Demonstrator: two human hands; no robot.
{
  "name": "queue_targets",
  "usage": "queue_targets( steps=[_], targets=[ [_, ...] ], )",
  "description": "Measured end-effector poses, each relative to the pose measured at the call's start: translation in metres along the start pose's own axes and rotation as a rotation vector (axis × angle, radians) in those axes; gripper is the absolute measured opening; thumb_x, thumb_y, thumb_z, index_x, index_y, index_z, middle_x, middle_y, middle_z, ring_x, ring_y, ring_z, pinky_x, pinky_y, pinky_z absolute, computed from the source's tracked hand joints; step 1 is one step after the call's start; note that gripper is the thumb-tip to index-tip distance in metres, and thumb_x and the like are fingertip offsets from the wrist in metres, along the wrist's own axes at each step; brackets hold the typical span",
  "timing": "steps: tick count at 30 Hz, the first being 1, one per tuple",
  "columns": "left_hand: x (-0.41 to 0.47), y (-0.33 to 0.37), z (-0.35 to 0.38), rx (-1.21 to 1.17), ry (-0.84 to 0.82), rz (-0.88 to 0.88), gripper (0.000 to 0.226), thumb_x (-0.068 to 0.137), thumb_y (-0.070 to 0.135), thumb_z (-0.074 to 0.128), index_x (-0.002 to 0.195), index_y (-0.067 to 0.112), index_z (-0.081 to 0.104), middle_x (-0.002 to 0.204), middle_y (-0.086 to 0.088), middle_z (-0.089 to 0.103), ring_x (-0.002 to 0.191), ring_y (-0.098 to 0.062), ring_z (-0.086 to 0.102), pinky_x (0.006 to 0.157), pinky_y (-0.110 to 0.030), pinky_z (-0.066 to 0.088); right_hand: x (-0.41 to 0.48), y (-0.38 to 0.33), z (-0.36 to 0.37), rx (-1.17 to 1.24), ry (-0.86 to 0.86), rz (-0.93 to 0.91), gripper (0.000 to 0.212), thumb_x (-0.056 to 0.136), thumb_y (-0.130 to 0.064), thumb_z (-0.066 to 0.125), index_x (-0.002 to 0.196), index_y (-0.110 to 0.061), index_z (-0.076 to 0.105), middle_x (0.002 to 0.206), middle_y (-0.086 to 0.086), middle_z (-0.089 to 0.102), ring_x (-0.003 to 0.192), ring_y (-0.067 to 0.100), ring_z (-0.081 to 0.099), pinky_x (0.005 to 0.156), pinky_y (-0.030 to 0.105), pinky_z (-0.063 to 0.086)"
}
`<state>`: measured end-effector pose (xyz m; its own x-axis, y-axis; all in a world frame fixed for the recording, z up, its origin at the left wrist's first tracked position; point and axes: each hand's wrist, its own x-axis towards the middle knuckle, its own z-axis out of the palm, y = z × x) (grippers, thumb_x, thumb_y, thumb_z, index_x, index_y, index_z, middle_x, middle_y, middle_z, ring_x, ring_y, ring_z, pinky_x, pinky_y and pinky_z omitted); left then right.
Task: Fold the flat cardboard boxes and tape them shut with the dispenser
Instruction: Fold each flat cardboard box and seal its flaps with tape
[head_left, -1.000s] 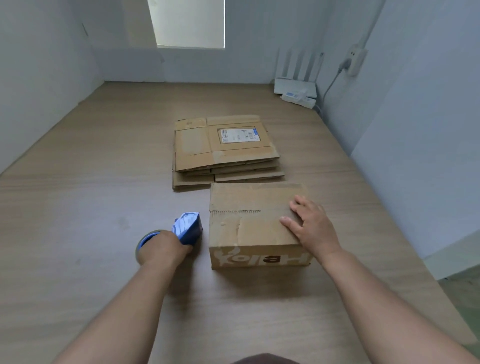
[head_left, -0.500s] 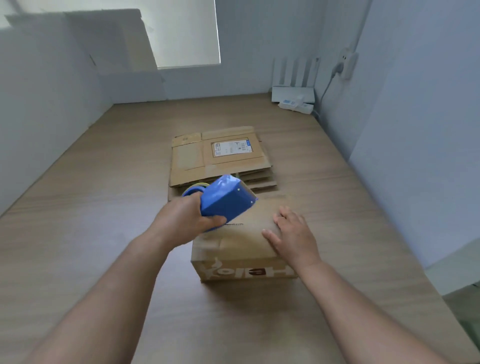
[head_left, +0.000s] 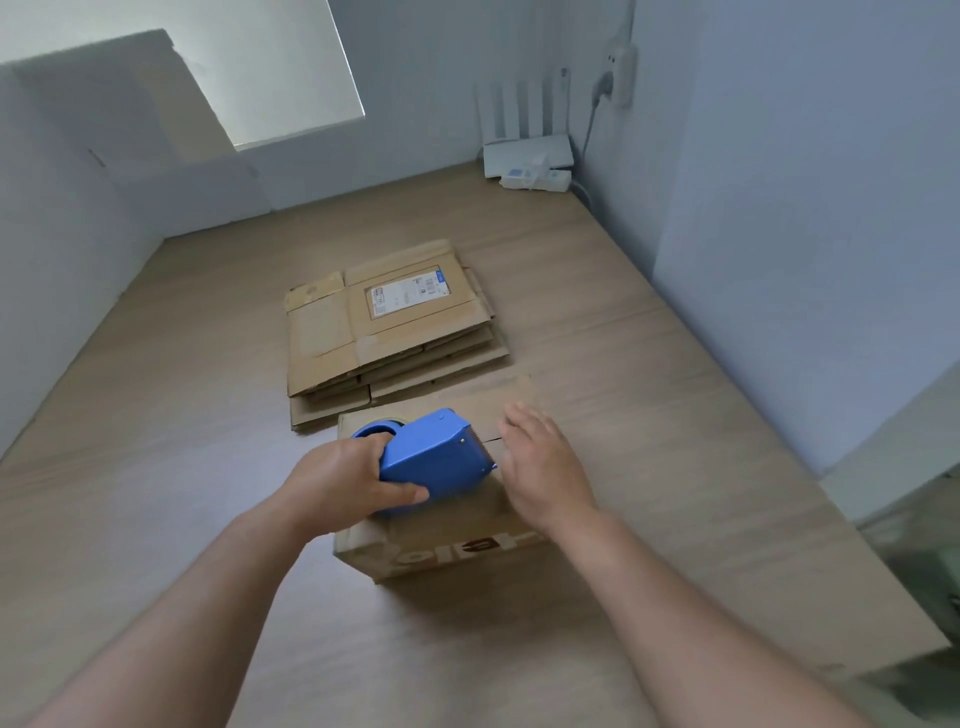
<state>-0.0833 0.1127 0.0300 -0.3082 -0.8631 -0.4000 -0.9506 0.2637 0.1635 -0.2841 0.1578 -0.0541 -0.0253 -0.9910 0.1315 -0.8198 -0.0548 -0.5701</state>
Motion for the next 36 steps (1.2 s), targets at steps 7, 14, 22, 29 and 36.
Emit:
queue_targets(
  steps=[7, 14, 22, 29, 36],
  targets=[
    [0.003, -0.004, -0.004, -0.021, -0.022, 0.072, 0.052, 0.083, 0.057, 0.062, 0.121, 0.026, 0.049, 0.097, 0.008, 0.058, 0.086, -0.007, 0.053, 0.071, -0.019, 0.045, 0.005, -0.024, -0.013, 0.671, 0.170, 0.318, 0.058, 0.089, 0.001, 0.048, 0.142, -0.020, 0.041, 0.124, -0.007, 0.048, 0.103, 0.006, 0.057, 0.100, 0.026, 0.045],
    [0.009, -0.014, -0.007, -0.101, -0.058, 0.127, 0.048, 0.082, 0.055, 0.064, 0.120, 0.028, 0.049, 0.100, 0.008, 0.061, 0.089, -0.007, 0.056, 0.078, -0.022, 0.049, 0.010, -0.030, -0.010, 0.783, 0.090, 0.390, 0.008, 0.090, -0.011, 0.061, 0.090, -0.018, 0.065, 0.082, -0.005, 0.064, 0.066, 0.006, 0.054, 0.054, 0.014, 0.043],
    [0.019, -0.017, -0.015, -0.112, -0.111, 0.200, 0.042, 0.081, 0.058, 0.065, 0.111, 0.032, 0.052, 0.096, 0.008, 0.063, 0.088, -0.009, 0.059, 0.082, -0.028, 0.054, 0.007, -0.033, -0.009, 0.727, 0.147, 0.403, 0.017, 0.093, -0.019, 0.055, 0.076, -0.018, 0.054, 0.069, -0.002, 0.055, 0.060, 0.011, 0.047, 0.056, 0.025, 0.042],
    [0.031, 0.001, -0.037, -0.142, -0.156, 0.157, 0.041, 0.076, 0.064, 0.065, 0.091, 0.028, 0.056, 0.090, 0.005, 0.066, 0.082, -0.012, 0.064, 0.081, -0.028, 0.053, 0.007, -0.039, -0.008, 0.579, 0.268, 0.504, 0.018, 0.098, -0.021, 0.045, 0.081, -0.016, 0.046, 0.078, 0.000, 0.054, 0.064, 0.008, 0.051, 0.049, 0.011, 0.040],
    [0.032, -0.012, -0.068, -0.161, -0.320, -0.023, 0.078, 0.044, 0.081, 0.069, 0.090, 0.019, 0.058, 0.092, 0.000, 0.066, 0.085, -0.017, 0.065, 0.084, -0.030, 0.047, 0.014, -0.032, -0.010, 0.643, 0.454, 0.669, 0.016, 0.096, -0.016, 0.042, 0.082, -0.011, 0.047, 0.082, 0.010, 0.057, 0.075, 0.031, 0.063, 0.046, 0.026, 0.047]
  ],
)
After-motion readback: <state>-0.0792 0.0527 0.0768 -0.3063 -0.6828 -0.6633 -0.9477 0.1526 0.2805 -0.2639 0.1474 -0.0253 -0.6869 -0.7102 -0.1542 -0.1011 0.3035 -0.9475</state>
